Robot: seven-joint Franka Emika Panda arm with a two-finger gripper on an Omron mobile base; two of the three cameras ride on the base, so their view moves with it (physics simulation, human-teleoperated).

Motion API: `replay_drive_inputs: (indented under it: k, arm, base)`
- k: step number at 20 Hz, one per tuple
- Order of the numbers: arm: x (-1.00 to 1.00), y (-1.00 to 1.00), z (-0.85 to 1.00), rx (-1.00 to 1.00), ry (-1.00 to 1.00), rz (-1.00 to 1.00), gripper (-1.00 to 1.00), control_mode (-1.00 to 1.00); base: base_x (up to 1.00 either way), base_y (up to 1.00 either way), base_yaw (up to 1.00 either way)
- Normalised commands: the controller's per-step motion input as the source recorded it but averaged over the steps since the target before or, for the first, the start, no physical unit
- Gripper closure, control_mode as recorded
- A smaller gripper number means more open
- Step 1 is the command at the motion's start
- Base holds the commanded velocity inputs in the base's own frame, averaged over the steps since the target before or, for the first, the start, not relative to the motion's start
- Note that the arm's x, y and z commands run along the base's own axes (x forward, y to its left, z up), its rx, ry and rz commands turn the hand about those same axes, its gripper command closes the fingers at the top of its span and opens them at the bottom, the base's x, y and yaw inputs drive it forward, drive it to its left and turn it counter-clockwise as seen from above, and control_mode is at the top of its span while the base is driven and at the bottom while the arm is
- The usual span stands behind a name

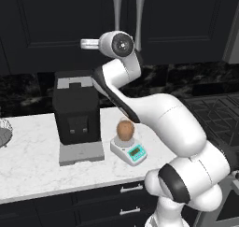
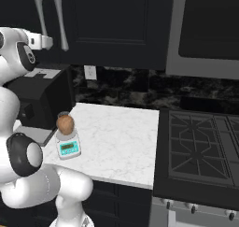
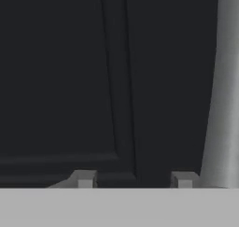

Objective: Pick the honey bottle and place it on the digital scale for weighing, and close the cabinet.

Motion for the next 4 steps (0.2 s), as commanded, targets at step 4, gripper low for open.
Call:
replay_drive_inputs:
  k: [4]
  arm:
    - [1.0,-0.69,-0.88,0.0,-0.02,0.08,-1.0,-1.0]
  base:
    - [0.0,0.0,0.0]
